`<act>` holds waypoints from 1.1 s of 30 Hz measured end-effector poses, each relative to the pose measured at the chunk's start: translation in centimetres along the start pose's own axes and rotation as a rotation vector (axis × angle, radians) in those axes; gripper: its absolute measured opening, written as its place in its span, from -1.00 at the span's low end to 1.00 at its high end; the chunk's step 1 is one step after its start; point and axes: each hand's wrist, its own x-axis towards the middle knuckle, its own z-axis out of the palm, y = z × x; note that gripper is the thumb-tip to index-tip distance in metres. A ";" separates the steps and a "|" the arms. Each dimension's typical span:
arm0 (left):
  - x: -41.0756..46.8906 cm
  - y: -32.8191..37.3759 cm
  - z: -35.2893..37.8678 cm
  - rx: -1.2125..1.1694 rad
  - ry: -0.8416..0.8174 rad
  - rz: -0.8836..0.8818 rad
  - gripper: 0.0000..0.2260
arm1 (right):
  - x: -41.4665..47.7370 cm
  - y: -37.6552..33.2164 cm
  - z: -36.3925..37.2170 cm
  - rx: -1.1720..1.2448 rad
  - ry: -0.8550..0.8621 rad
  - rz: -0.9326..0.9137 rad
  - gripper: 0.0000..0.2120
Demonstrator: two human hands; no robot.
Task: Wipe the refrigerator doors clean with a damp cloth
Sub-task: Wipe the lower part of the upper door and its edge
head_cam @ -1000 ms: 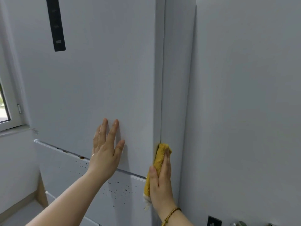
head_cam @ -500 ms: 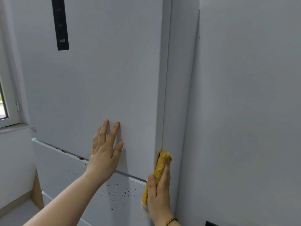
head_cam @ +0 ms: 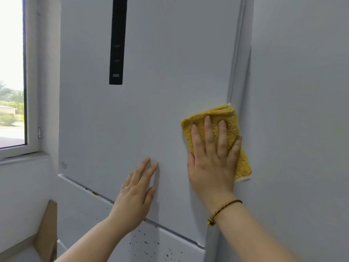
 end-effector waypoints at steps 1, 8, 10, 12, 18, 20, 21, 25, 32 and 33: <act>0.4 -0.3 -0.1 -0.015 0.036 -0.022 -0.57 | -0.8 -0.3 0.4 -0.053 -0.021 -0.088 -0.48; 3.3 -2.3 -0.6 -0.052 0.207 -0.073 -0.54 | -1.9 -0.5 0.6 -0.042 -0.181 -0.499 -0.48; 3.8 -2.7 -1.2 -0.064 0.269 -0.076 -0.51 | 0.8 0.1 0.3 -0.024 -0.132 -0.534 -0.51; 4.5 -3.3 -2.0 -0.057 0.305 -0.115 -0.44 | 4.2 0.6 0.2 -0.043 -0.052 -0.446 -0.52; 6.2 -5.9 -2.6 -0.106 0.299 -0.167 -0.40 | 5.3 -3.1 2.2 -0.115 0.072 -0.172 -0.47; 6.1 -6.6 -2.5 -0.146 0.302 -0.102 -0.43 | 1.9 -5.8 3.3 -0.054 -0.019 -0.285 -0.47; 6.0 -7.1 -2.6 -0.155 0.302 -0.063 -0.44 | 0.3 -6.9 3.6 -0.029 -0.080 -0.373 -0.47; 5.5 -10.0 -3.9 -0.239 0.282 0.062 -0.47 | -1.2 -6.7 3.7 -0.084 -0.193 -0.574 -0.53; 7.5 -20.3 -7.6 -0.256 0.281 -0.426 -0.47 | 2.5 -7.6 3.3 -0.287 0.103 0.190 -0.49; 8.1 -21.7 -8.4 -0.282 0.246 -0.481 -0.45 | 2.4 -8.9 4.0 -0.316 0.103 0.246 -0.48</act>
